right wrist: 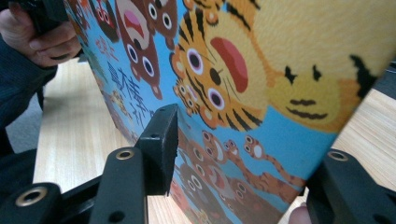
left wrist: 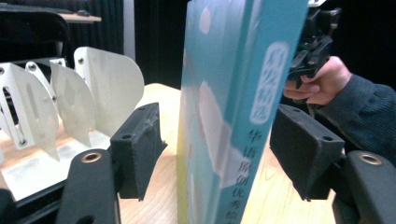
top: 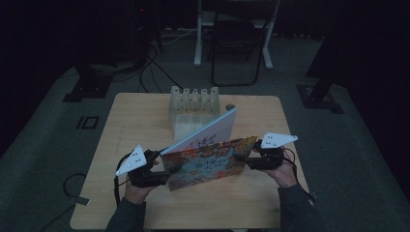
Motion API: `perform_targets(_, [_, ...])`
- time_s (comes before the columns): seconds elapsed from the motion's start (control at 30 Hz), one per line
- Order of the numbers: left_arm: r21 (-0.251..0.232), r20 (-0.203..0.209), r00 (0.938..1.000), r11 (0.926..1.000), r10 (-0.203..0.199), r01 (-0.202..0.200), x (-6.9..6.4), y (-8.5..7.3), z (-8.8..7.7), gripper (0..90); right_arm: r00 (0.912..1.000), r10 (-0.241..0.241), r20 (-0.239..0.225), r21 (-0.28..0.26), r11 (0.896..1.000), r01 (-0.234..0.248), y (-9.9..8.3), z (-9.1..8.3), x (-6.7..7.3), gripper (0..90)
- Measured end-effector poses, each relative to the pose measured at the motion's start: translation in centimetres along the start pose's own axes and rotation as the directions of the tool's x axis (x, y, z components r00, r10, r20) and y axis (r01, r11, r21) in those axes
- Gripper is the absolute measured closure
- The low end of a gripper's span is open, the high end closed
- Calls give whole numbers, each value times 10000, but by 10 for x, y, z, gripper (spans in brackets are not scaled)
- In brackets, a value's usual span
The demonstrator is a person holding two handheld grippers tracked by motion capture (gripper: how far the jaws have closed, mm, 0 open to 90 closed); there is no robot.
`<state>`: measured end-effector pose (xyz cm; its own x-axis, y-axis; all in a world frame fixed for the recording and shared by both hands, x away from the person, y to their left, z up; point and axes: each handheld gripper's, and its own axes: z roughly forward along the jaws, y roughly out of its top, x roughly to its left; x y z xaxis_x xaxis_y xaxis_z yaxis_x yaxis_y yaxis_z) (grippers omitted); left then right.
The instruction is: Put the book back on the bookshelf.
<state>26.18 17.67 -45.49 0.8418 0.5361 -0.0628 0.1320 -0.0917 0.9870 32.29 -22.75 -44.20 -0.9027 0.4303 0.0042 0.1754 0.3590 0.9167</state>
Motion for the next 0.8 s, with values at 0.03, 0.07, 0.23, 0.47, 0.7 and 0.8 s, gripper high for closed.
perform_targets(0.03, [2, -23, 10000, 10000, 1, -1, 0, 0, 0, 323, 9999, -24, 113, 84, 10000, 23, 0, 0, 1, 479])
perform_targets(0.07, [11, -16, 10000, 10000, -5, 5, 0, -1, 1, 310, 9998, -49, 189, 171, 9998, 45, -1, 0, 1, 480])
perform_targets(0.23, [81, -62, 9999, 9999, -84, 84, -1, -4, 7, 250, 9993, 63, 366, 229, 9997, -71, -6, -5, 2, 486])
perform_targets(0.47, [266, -237, 9997, 9996, -7, 14, -3, -7, 16, 215, 9970, 328, 695, 200, 9992, -343, -17, -17, 0, 480])
perform_targets(0.7, [88, -439, 9981, 9990, 431, -427, -6, -10, 19, 440, 9950, 363, 932, 239, 9990, -386, -26, -27, 4, 473])
perform_targets(0.8, [238, -583, 9950, 9965, 809, -797, -10, -10, 20, 586, 9940, 414, 1009, 188, 9989, -435, -29, -31, 6, 470])
